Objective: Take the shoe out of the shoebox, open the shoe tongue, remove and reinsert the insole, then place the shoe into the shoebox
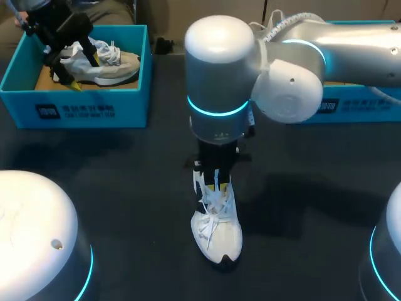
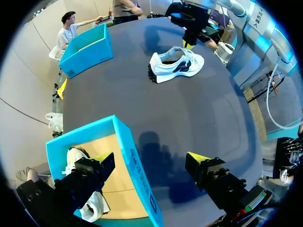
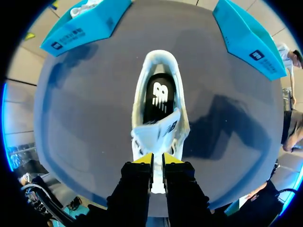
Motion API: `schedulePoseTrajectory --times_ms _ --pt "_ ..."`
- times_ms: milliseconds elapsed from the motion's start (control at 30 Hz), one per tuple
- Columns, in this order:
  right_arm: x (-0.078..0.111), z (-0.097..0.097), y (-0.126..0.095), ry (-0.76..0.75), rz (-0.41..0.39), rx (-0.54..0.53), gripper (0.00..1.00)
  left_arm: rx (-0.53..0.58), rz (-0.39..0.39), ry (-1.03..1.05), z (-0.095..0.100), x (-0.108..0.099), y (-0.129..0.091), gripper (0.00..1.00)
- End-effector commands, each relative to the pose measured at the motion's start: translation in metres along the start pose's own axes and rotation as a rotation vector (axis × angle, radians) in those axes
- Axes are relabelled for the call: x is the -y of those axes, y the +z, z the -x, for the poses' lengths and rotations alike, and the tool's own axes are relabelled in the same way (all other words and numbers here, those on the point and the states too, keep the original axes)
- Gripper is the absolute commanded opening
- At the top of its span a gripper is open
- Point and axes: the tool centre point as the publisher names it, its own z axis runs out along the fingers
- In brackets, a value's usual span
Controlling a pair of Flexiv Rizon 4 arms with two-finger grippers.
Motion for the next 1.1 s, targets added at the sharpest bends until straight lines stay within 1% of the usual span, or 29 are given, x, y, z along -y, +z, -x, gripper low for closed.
schedulePoseTrajectory --times_ms 33,233,367,533,567,633,667,767,933,1033,1100 --pt "0.001 -0.011 -0.004 -0.012 0.001 0.038 0.13 0.0 0.003 0.0 -0.001 0.0 0.0 1.0" --pt "-0.006 -0.01 0.017 -0.029 0.0 0.019 0.13 0.0 0.003 0.0 -0.001 0.0 0.0 1.0" --pt "-0.016 -0.008 0.03 -0.026 0.002 0.015 0.12 0.0 0.003 0.0 -0.001 0.0 0.0 1.0" --pt "-0.026 -0.006 0.035 0.001 0.004 0.064 0.08 0.0 0.003 0.0 -0.001 0.0 0.0 1.0" --pt "-0.028 -0.005 0.034 0.0 0.021 0.058 0.08 0.0 0.003 0.0 -0.001 0.0 0.0 1.0" --pt "-0.031 -0.004 0.033 0.015 0.015 0.073 0.11 0.0 0.003 0.0 -0.001 0.0 0.0 1.0" --pt "-0.035 -0.005 0.033 0.002 0.022 0.055 0.13 0.0 0.003 0.0 -0.001 0.0 0.0 1.0" --pt "-0.039 -0.01 0.028 -0.027 0.037 0.055 0.18 0.0 0.003 0.0 -0.001 0.0 0.0 1.0" --pt "-0.038 -0.011 0.017 -0.073 0.055 0.039 0.17 0.0 0.003 0.0 -0.001 0.0 0.0 1.0" --pt "-0.043 -0.013 0.006 -0.147 0.061 0.043 0.16 0.0 0.003 0.0 -0.001 0.0 0.0 1.0" --pt "-0.049 -0.01 -0.001 -0.229 0.063 0.014 0.16 0.0 0.003 0.0 -0.001 0.0 0.0 1.0"
